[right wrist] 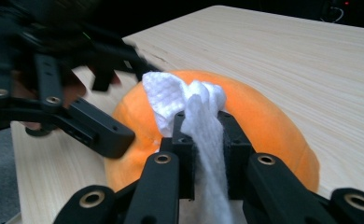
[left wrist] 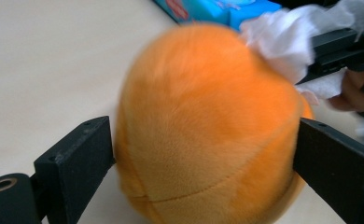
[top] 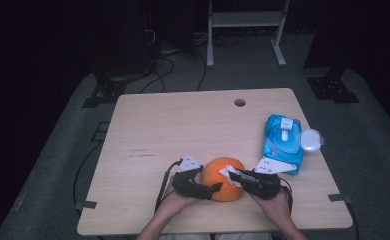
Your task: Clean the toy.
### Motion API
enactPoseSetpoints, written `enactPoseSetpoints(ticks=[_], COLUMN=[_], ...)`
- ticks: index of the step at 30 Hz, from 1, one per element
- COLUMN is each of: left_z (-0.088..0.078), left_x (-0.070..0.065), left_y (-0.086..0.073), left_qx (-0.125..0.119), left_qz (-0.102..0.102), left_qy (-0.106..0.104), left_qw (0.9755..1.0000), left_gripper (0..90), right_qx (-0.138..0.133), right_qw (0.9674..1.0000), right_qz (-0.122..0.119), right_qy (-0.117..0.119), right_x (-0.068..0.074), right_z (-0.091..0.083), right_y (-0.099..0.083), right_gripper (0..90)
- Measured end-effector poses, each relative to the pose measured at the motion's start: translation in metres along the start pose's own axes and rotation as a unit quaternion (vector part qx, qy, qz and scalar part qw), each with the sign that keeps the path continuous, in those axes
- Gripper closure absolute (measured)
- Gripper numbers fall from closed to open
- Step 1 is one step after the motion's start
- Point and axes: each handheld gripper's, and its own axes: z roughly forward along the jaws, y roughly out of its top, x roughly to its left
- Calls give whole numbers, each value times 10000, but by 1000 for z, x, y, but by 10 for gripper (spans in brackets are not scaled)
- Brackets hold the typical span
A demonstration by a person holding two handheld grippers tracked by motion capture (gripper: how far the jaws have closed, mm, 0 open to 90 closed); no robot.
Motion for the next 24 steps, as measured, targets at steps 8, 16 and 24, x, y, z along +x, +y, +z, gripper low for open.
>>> enactPoseSetpoints(ticks=[8,16,24], left_z=[-19,-10,-7], left_x=[-25,-29,-31], left_y=[12,8,4], left_qx=[-350,-196,-201], left_qz=[1788,1897,1969], left_qy=[708,857,716], left_qw=[9807,9779,9776], left_gripper=[301,259,247], right_qx=[-319,-198,-118], right_qw=[9991,9994,9972], right_qz=[-244,-247,-727], right_qy=[108,-157,-82], right_x=[18,17,35], right_z=[-1,2,9], right_y=[15,9,19], right_gripper=[785,786,787])
